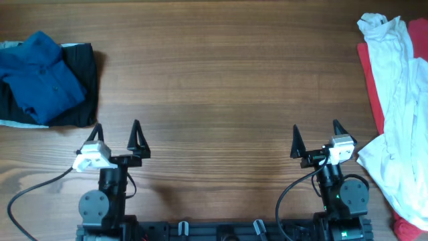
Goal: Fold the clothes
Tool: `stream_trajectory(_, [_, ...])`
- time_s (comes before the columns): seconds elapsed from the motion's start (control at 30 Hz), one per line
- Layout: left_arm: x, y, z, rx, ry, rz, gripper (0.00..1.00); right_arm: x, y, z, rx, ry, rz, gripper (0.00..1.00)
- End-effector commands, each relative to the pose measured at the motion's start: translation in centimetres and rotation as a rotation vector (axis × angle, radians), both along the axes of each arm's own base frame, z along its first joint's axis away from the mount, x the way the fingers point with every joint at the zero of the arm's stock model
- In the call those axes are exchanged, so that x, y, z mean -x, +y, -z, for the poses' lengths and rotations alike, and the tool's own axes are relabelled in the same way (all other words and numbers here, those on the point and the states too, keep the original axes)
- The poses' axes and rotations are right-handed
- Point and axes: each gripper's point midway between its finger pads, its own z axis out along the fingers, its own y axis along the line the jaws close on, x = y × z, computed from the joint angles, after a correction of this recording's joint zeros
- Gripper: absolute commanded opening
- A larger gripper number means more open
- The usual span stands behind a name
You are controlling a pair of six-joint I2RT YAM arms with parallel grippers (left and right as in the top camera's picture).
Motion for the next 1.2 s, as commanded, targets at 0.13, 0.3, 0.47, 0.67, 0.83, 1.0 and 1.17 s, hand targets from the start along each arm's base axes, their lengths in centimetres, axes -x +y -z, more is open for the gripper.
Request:
stream_trajectory(0.13, [-0.4, -1.0, 6.0, -0.098, 0.167, 0.058, 1.00, 0.1, 0.1, -0.3, 0.016, -0.016, -0.008, 1.00])
stream_trajectory(0.3, [-0.4, -1.5, 6.0, -0.092, 0.165, 0.081, 1.00, 0.1, 0.1, -0.3, 0.016, -0.016, -0.008, 1.00])
stream_trajectory(0.47, [-0.4, -1.6, 6.0, -0.092, 0.165, 0.085, 1.00, 0.1, 0.1, -0.3, 0.016, -0.016, -0.008, 1.00])
stream_trajectory(0.67, [-0.4, -1.6, 6.0, -0.092, 0.165, 0.085, 1.00, 0.1, 0.1, -0.3, 0.016, -0.016, -0.008, 1.00])
stream_trajectory(0.83, [-0.4, -1.6, 6.0, -0.092, 0.165, 0.085, 1.00, 0.1, 0.1, -0.3, 0.016, -0.016, -0.008, 1.00])
stream_trajectory(1.0, [-0.4, -1.6, 6.0, -0.092, 0.165, 0.085, 1.00, 0.1, 0.1, -0.3, 0.016, -0.016, -0.008, 1.00])
stream_trajectory(1.17, [-0.4, -1.6, 6.0, -0.092, 0.165, 0.085, 1.00, 0.1, 0.1, -0.3, 0.016, -0.016, -0.008, 1.00])
